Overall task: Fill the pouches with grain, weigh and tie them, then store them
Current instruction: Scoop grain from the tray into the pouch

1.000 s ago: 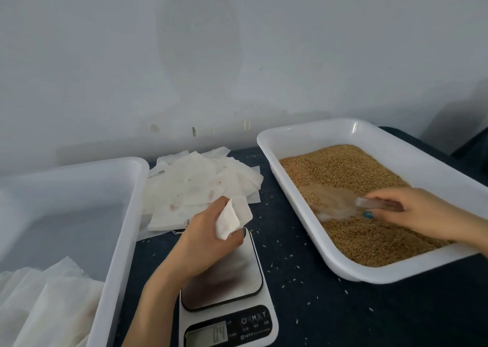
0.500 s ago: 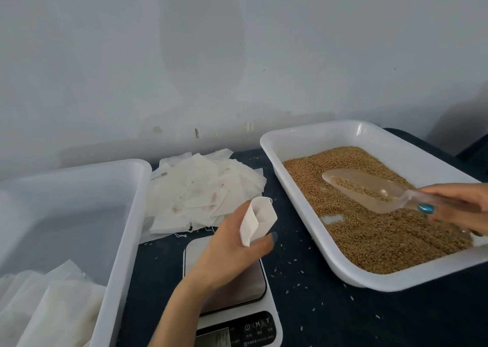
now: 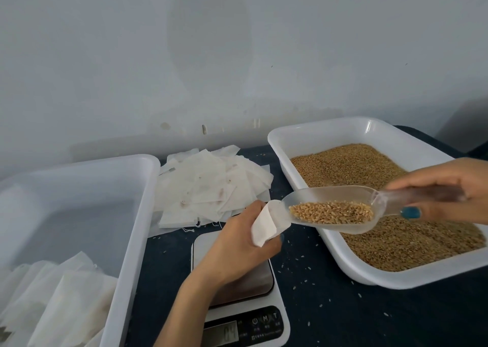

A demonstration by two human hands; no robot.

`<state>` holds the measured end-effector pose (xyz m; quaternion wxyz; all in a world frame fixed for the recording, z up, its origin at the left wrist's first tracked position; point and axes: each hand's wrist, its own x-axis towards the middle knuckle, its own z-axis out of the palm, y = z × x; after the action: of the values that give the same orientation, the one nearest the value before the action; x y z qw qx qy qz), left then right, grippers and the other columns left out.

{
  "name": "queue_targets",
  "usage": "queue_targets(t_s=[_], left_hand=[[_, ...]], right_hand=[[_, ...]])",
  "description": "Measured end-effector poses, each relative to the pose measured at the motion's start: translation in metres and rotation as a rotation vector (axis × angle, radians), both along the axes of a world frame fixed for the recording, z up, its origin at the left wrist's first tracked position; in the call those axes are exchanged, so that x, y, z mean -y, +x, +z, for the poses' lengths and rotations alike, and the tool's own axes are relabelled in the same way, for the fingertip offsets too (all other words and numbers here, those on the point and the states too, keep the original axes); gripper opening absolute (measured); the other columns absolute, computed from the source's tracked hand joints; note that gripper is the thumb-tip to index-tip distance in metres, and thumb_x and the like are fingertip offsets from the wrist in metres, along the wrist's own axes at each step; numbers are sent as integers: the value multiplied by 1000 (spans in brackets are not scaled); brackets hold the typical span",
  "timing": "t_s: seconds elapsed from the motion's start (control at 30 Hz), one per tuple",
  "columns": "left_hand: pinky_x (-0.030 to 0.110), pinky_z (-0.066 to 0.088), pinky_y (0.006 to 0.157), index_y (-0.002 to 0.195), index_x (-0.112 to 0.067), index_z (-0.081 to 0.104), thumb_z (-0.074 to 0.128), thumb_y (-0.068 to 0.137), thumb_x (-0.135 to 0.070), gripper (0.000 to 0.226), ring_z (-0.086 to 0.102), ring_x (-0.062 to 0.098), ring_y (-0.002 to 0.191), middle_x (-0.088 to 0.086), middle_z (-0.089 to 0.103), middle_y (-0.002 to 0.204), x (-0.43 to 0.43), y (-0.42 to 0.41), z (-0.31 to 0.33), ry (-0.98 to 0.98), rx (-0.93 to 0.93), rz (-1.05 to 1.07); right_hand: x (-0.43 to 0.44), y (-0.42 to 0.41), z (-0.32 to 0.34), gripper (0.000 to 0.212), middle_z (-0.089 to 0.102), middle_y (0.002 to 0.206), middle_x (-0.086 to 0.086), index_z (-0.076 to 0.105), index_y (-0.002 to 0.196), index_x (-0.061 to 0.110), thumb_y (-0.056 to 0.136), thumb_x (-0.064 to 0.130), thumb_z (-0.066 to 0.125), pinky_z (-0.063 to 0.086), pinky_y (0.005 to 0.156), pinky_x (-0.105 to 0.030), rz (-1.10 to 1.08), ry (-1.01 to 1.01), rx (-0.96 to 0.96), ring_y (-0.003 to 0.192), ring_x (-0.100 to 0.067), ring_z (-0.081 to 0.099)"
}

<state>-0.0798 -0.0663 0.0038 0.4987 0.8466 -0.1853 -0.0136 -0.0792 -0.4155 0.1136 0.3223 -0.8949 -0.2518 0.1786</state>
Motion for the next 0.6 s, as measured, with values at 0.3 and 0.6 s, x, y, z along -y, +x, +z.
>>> queue_targets(t_s=[0.3,0.6], left_hand=[[28,49,66,102,-28,53,66,75,-36,31,58,9,81,-12,61,91,4,-2,-1,33,28,-18],[31,51,65,103,-31,51,66,76,-40,33,62,8,85,-13,63,94,4,-1,-2,30,47,-22]], right_hand=[[-53,15,32,61,67,97,40,48,114,76,59,100,39,45,61,2,108,-148,172,81,16,65],[-66,24,78,47,64,72,39,49,114,75,73,94,37,36,39,-12,229,-384,398,44,-3,53]])
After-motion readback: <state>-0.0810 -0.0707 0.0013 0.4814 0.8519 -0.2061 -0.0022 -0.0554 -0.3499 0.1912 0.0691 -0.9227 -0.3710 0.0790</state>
